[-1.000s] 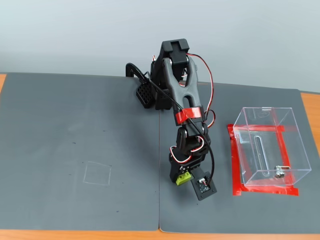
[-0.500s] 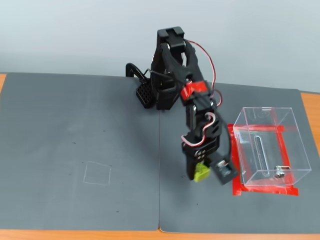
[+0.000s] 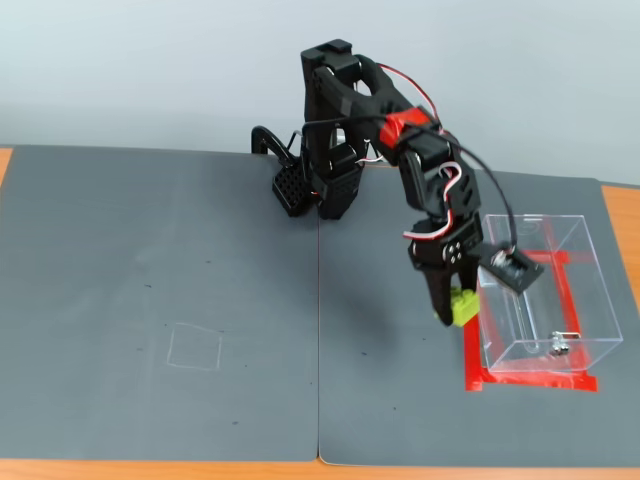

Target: Pick the green lego block and place it into the transparent box

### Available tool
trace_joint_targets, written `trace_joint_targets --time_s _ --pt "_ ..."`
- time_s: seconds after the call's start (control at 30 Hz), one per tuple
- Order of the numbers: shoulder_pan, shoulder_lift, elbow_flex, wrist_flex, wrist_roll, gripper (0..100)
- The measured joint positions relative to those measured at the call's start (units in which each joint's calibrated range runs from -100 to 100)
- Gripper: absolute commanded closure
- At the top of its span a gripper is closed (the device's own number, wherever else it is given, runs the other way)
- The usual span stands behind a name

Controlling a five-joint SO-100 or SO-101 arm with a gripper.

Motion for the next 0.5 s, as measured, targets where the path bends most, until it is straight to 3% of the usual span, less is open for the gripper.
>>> trace_joint_targets --time_s 0.5 --pt "-11.72 -4.16 -7.18 0.00 0.24 94"
